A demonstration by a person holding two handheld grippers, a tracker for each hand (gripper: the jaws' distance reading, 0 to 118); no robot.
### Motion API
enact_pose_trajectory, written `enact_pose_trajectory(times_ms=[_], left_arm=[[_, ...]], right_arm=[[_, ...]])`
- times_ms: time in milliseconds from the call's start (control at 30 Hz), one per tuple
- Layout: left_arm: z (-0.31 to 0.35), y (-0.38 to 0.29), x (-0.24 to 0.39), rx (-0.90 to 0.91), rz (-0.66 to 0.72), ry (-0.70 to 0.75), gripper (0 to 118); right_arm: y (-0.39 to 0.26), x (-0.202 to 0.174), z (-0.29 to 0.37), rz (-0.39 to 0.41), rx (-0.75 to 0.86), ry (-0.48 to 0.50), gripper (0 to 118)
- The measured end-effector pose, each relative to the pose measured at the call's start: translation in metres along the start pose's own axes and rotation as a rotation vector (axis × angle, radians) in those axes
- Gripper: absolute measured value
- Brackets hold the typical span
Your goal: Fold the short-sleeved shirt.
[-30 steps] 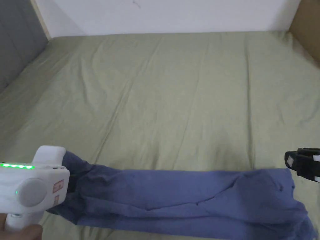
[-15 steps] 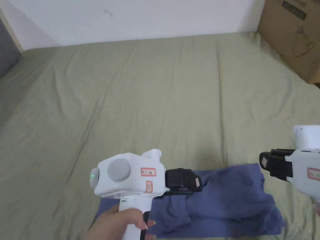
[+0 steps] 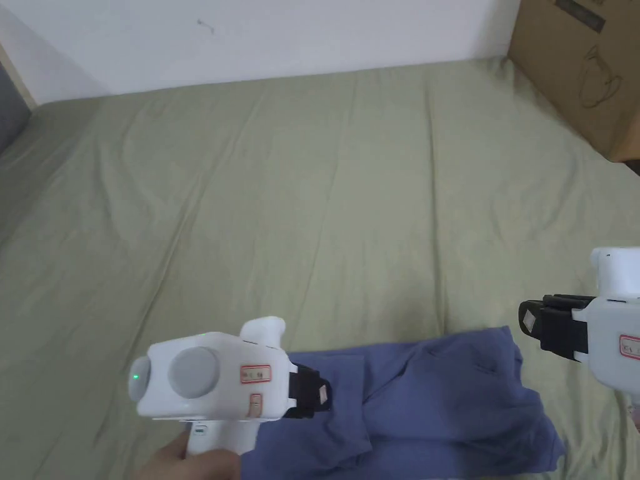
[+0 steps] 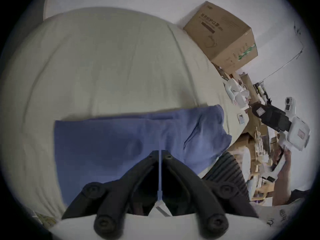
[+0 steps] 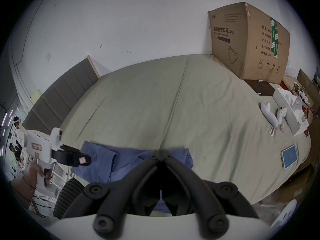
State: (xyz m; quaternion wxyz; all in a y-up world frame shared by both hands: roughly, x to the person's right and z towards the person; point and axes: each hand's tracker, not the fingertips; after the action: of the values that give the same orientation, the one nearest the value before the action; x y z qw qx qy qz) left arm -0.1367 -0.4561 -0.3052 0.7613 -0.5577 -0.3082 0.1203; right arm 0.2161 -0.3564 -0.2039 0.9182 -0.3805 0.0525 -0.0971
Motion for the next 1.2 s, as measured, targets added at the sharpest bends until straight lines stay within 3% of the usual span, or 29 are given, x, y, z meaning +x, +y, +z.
enact_pose_trajectory(times_ms=[33,100,200,267,467,633,667,700,733,767,800,833,900,967,1033,1100,1200], left_arm=[[-0.018,0.001,0.003,-0.028,-0.010,-0.049,3],[-0.051,0.002,0.013,-0.103,-0.085,-0.013,3],[-0.068,0.002,0.008,-0.132,0.024,-0.155,2],[-0.058,-0.001,0.007,-0.110,0.019,-0.153,2],[0.040,-0.021,-0.054,0.098,0.218,-0.359,2],[0.117,-0.040,-0.130,0.271,0.308,-0.299,3],[0.121,-0.043,-0.142,0.267,0.328,-0.297,16],[0.129,-0.047,-0.156,0.257,0.331,-0.312,36],[0.098,-0.038,-0.131,0.244,0.352,-0.333,64],[0.093,-0.037,-0.127,0.280,0.371,-0.367,101],[0.081,-0.029,-0.122,0.255,0.411,-0.392,118],[0.099,-0.044,-0.174,0.245,0.448,-0.426,118],[0.087,-0.043,-0.198,0.216,0.480,-0.445,118],[0.053,-0.049,-0.215,0.170,0.550,-0.583,118],[0.024,-0.033,-0.212,0.173,0.560,-0.784,118],[0.010,-0.040,-0.184,0.080,0.585,-0.882,118],[-0.002,-0.029,-0.168,0.046,0.435,-0.835,118]], right_arm=[[-0.001,0.001,0.001,-0.001,-0.001,-0.004,0],[-0.003,0.002,0.001,0.002,-0.007,-0.011,0],[-0.005,0.004,0.001,0.005,-0.020,-0.025,0],[-0.005,0.004,0.001,0.002,-0.023,-0.025,0],[0.001,0.003,0.000,0.010,-0.017,-0.022,0],[0.008,-0.006,-0.002,0.033,-0.015,-0.018,0],[0.008,-0.007,-0.003,0.035,-0.017,-0.018,0],[0.009,-0.009,-0.004,0.035,-0.020,-0.016,0],[0.009,-0.010,-0.005,0.034,-0.026,-0.014,0],[0.009,-0.011,-0.005,0.031,-0.030,-0.013,0],[0.009,-0.012,-0.006,0.031,-0.035,-0.014,0],[0.008,-0.014,-0.007,0.032,-0.043,-0.017,0],[0.008,-0.015,-0.008,0.038,-0.056,-0.027,0],[0.009,-0.018,-0.009,0.052,-0.070,-0.039,0],[0.011,-0.020,-0.009,0.070,-0.078,-0.052,0],[0.012,-0.023,-0.008,0.080,-0.077,-0.062,0],[0.015,-0.024,-0.009,0.066,-0.073,-0.049,0]])
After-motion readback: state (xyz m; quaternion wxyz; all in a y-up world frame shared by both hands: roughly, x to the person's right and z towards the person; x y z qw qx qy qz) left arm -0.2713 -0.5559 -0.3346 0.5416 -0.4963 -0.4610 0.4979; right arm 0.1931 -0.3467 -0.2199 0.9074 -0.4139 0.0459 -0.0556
